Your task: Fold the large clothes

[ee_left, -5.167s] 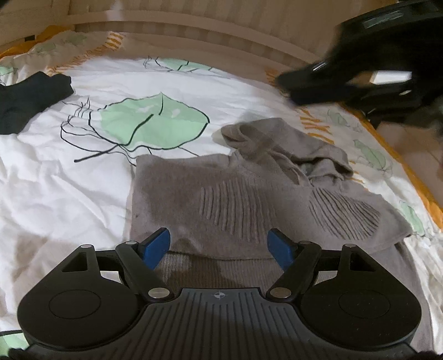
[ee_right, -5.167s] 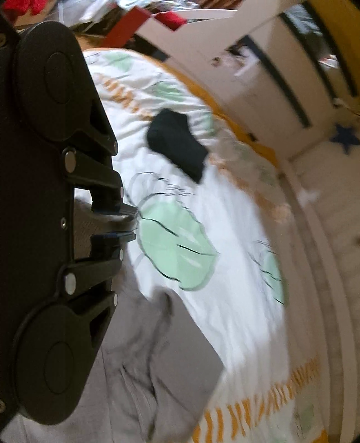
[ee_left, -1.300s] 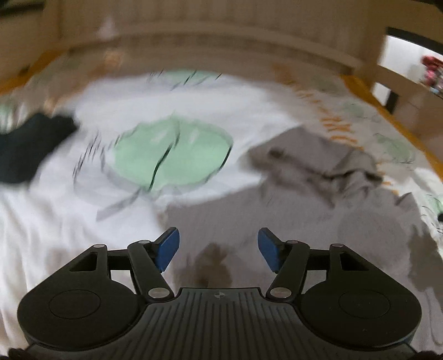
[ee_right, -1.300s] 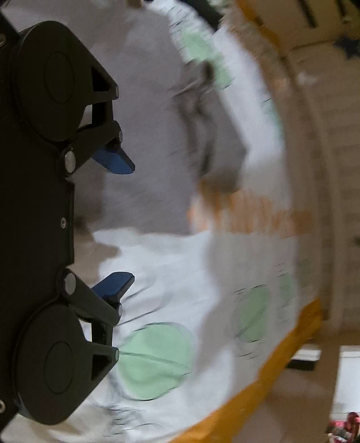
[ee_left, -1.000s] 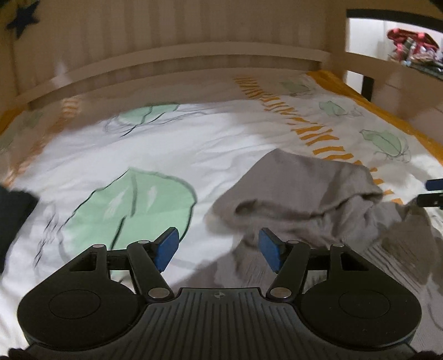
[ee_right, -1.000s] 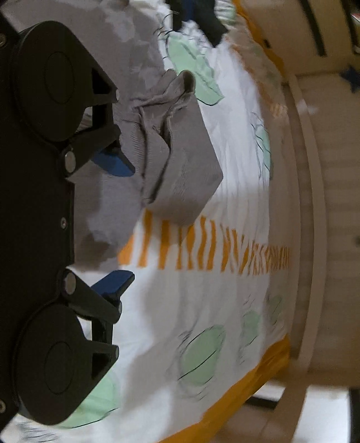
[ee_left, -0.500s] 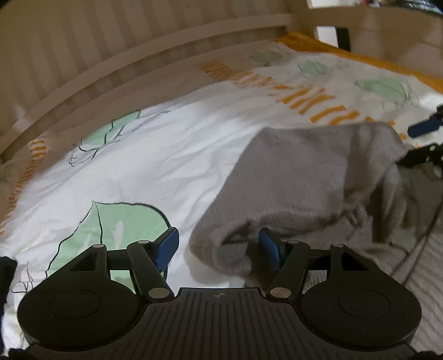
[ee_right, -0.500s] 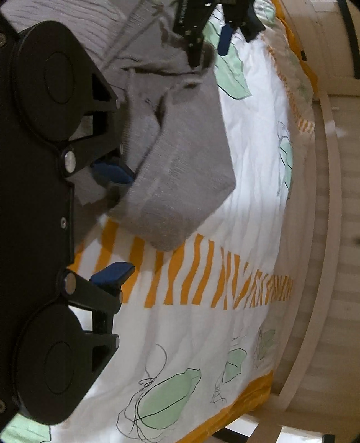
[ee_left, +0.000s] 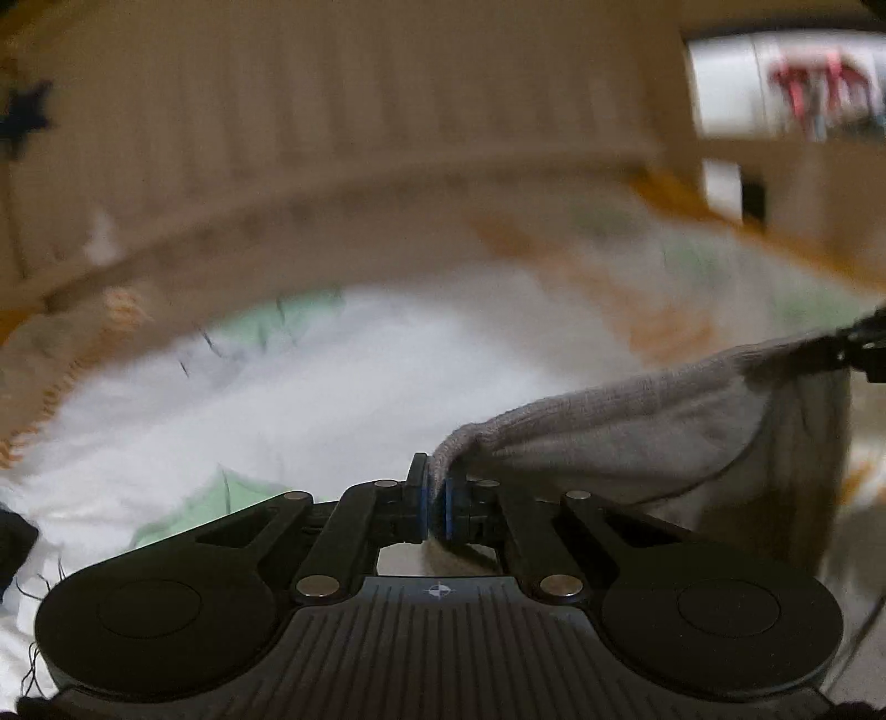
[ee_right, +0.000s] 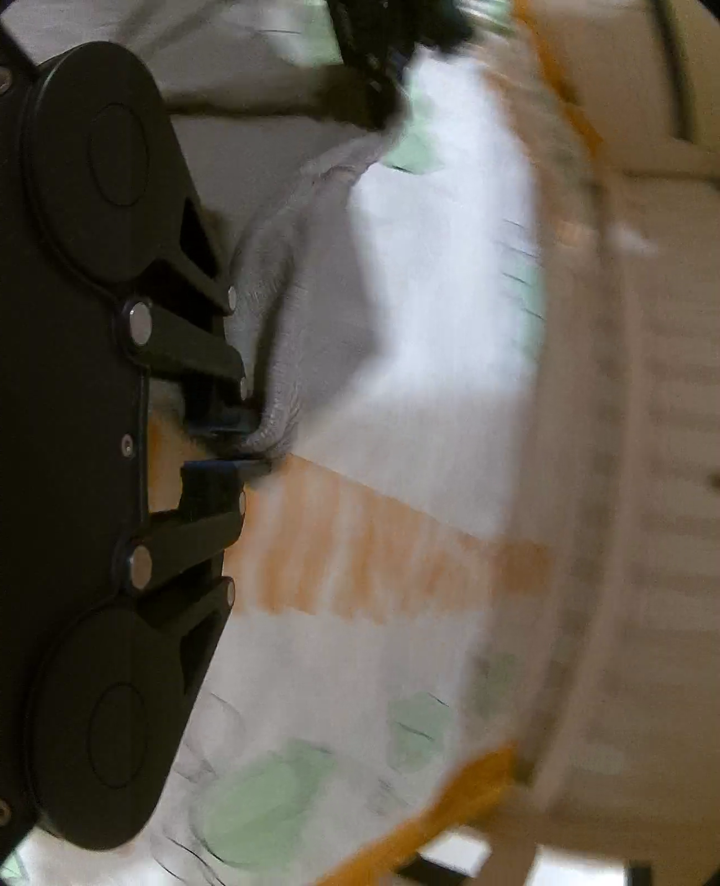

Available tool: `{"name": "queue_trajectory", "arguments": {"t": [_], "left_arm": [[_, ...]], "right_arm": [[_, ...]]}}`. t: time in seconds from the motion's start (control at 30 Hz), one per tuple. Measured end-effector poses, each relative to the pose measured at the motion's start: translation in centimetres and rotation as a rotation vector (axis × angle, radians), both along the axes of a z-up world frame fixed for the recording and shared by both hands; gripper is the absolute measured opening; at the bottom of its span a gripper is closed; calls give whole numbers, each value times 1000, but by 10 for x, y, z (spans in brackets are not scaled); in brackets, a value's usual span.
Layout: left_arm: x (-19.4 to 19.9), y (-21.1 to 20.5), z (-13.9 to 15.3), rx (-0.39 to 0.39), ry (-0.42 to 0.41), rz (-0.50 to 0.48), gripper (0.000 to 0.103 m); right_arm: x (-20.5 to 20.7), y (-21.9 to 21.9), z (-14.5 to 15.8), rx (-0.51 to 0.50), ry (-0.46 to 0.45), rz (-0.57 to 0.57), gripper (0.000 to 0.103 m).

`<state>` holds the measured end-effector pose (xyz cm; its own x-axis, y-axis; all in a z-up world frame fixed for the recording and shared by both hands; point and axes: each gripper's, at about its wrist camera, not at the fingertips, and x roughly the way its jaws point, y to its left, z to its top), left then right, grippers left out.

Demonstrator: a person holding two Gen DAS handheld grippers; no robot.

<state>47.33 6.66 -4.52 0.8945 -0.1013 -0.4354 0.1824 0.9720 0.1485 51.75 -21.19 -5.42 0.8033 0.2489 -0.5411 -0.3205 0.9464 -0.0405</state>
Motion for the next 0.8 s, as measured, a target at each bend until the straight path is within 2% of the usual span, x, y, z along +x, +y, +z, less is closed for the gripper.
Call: {"name": "queue_trajectory", "arguments": {"t": [0.07,0.1,0.13,0.2,0.27,0.33,0.37,0.43,0.47,0.5,0.53,0.63,0.67,0.8], "left_arm": [[-12,-1,-3,20,-19,-26,5],[-18,-3,-12,65,0,-45,5],[-20,-4,-22,102,31,-60,7],[-20,-4,-49,181,147,-80,8],[-14,0,-69,194,267,-71,9],[-14,5,-68,165,273,-62,14],[-13,7,-64,164,288,-57,21],[-8,11,-53,176,319,-80,26],[-8,15,-46,167,320,-101,28],[-11,19,-39,151,320,-117,32],[-13,24,-33,133,323,-129,34],[-19,40,-17,76,353,-173,39],[-18,35,-20,60,357,-180,40],[-9,44,0,-49,290,-156,46]], "right_arm": [[-4,-13,16,99,-72,-15,13],[-8,-17,16,117,-92,4,13],[-10,-16,12,93,-90,21,13],[-13,-11,-11,-9,-17,59,13],[-11,-9,-36,-70,95,94,13],[-12,-8,-57,-125,165,100,17],[-15,-10,-59,-109,159,100,18],[-15,-16,-54,-62,176,79,36],[-15,-19,-50,-37,191,75,41],[-15,-23,-46,-17,196,81,53],[-18,-28,-41,1,195,93,60],[-27,-42,-27,54,190,118,62],[-28,-43,-23,73,190,120,62],[-18,-55,-14,203,205,85,64]]}}
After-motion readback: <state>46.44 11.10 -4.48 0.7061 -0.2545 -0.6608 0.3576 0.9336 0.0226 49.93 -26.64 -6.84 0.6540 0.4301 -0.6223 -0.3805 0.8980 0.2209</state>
